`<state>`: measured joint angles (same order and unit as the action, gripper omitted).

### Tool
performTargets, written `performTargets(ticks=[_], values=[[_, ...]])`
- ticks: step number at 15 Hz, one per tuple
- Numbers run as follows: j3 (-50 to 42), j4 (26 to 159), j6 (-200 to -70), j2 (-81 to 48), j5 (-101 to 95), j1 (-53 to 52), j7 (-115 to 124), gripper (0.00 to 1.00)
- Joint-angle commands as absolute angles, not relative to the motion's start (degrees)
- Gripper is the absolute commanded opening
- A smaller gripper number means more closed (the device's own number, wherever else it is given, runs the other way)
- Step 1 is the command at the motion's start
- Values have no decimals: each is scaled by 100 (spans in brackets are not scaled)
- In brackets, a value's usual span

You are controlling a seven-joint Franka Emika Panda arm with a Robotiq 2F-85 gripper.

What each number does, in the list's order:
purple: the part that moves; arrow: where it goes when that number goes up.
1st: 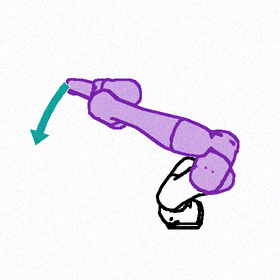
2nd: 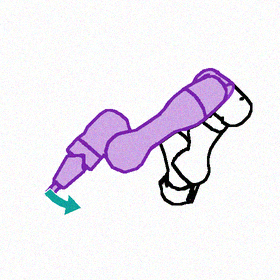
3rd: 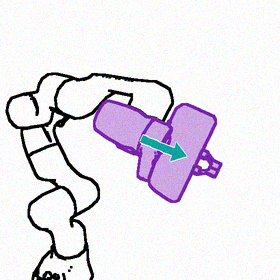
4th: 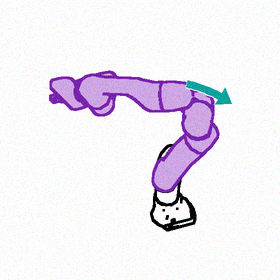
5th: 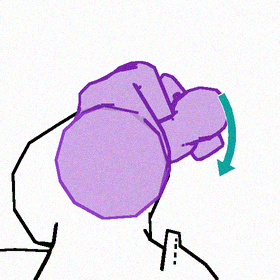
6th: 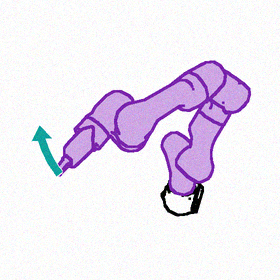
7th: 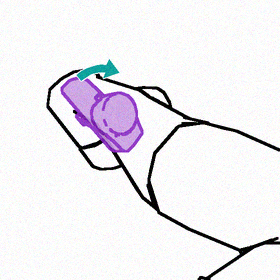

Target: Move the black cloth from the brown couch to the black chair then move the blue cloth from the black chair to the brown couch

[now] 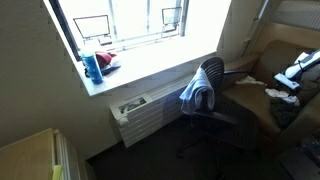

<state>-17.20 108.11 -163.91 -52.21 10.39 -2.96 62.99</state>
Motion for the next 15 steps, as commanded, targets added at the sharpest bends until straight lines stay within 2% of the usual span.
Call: performTargets(ticks=[1, 6, 8, 9, 13, 15], values=[[-2052, 10493, -16244, -5676, 1201, -716, 6992, 100], [-2318, 9667, -16193, -6706, 1350, -656, 8417, 100], [-2444, 9219, -15775, -7091, 1228, -494, 8690, 100], [-2315, 9769, -16168, -6693, 1169, -602, 8548, 100], [-2397, 9363, -16146, -7047, 1151, -369, 8608, 100], [-2204, 8871, -15902, -7241, 1241, 135, 8480, 100]])
